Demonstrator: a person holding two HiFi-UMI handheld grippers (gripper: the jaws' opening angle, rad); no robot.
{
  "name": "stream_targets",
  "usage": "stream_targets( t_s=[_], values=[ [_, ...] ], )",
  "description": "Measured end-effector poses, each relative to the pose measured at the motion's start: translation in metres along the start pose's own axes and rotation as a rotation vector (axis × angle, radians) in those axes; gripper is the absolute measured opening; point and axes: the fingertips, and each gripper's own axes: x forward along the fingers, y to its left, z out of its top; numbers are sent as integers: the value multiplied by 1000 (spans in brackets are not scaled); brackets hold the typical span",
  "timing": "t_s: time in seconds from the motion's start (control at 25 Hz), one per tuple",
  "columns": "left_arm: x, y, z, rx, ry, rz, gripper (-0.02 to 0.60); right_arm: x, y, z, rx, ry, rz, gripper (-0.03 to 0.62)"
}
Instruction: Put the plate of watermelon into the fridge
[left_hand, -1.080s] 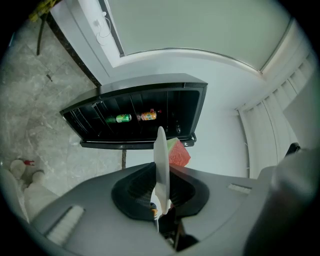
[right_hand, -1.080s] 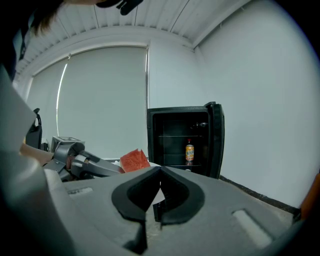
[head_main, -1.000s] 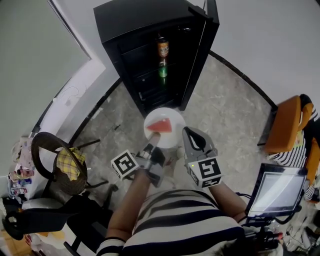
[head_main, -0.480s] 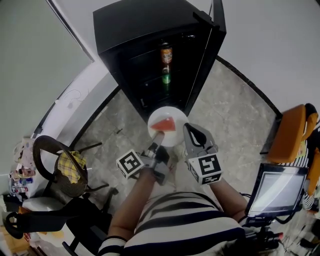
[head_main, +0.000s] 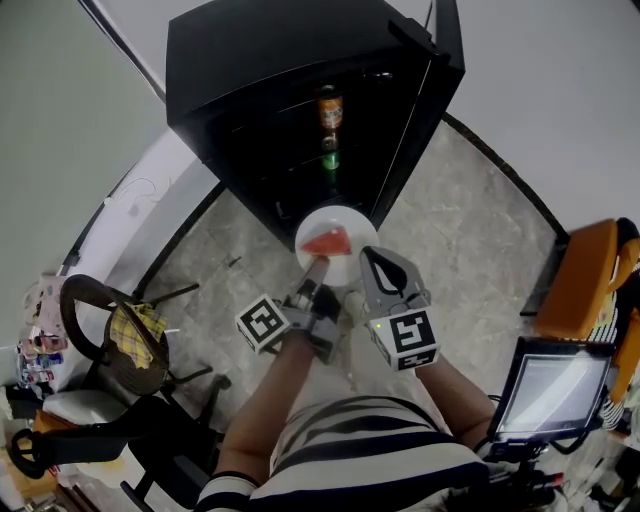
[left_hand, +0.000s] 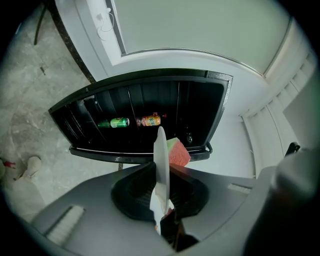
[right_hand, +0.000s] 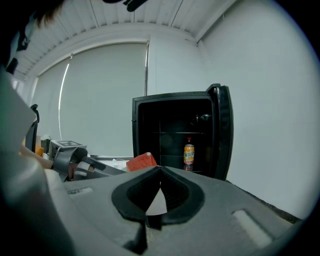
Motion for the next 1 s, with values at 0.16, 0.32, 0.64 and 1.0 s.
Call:
stream_targets(
  t_s=[0.16,0.32,0.64,1.0],
  values=[
    [14,7,4,-9,-19,-1,21,16,-9,-7,5,5,7,-2],
    [23,22,16,-4,-47,16,21,33,-18,-14,7,8,14,-2],
    [43,35,47,-7,-102,-8,21,64,-30,-29,14,13,16,-2],
    [72,56,74,19,-127,-7,21,98,-43,-32,-2,-11,21,-2]
  ],
)
